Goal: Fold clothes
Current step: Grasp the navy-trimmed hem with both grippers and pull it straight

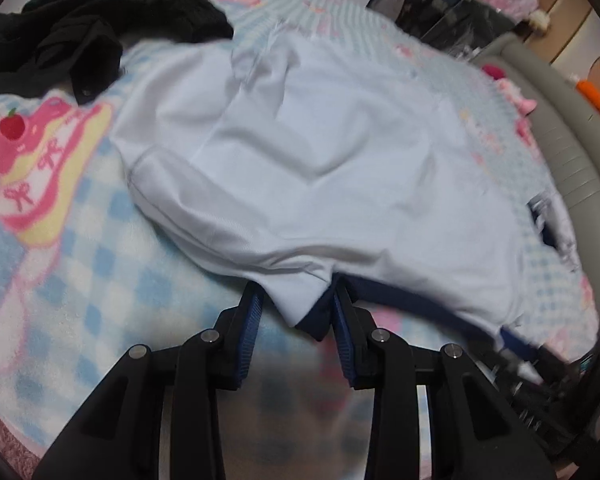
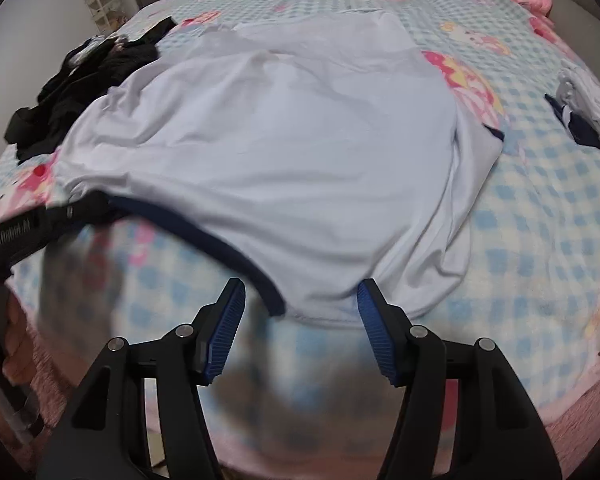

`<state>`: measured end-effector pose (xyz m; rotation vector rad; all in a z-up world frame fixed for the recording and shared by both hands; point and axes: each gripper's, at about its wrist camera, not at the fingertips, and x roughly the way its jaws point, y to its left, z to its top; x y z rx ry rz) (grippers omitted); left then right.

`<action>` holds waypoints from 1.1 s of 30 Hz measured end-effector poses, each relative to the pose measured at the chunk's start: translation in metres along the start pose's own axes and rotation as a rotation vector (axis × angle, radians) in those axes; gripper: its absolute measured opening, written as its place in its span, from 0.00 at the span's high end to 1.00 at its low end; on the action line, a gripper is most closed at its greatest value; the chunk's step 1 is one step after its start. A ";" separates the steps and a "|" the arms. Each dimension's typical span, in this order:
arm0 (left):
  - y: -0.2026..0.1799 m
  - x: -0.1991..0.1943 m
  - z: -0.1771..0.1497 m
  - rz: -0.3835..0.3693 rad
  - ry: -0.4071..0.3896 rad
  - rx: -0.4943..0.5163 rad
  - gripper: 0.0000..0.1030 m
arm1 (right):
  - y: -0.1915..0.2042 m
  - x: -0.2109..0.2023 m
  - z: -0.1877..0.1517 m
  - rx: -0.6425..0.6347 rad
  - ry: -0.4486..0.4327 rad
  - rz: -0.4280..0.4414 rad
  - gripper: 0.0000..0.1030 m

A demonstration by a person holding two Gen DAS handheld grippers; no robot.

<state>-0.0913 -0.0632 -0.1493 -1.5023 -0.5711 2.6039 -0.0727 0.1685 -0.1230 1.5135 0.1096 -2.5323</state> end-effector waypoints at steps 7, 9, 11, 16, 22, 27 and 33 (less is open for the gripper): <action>-0.008 -0.023 -0.009 0.069 -0.070 0.078 0.80 | -0.014 -0.006 -0.001 0.007 -0.101 -0.151 0.41; -0.003 -0.029 -0.008 0.057 -0.091 0.049 0.80 | -0.017 -0.008 -0.001 0.018 -0.115 -0.146 0.42; -0.002 -0.027 -0.005 0.055 -0.094 0.041 0.77 | -0.026 -0.015 -0.002 0.077 -0.128 -0.101 0.42; -0.012 -0.016 0.000 0.061 -0.067 0.091 0.61 | -0.027 -0.021 0.004 0.065 -0.101 -0.065 0.41; -0.021 -0.010 0.008 0.091 -0.095 0.083 0.61 | -0.004 0.000 -0.007 -0.058 0.024 -0.050 0.42; -0.013 -0.028 0.016 0.082 -0.169 0.023 0.62 | 0.000 0.003 -0.005 -0.065 -0.001 -0.119 0.42; -0.003 0.007 0.016 -0.012 0.004 0.051 0.72 | -0.005 -0.001 0.002 -0.032 -0.040 -0.090 0.60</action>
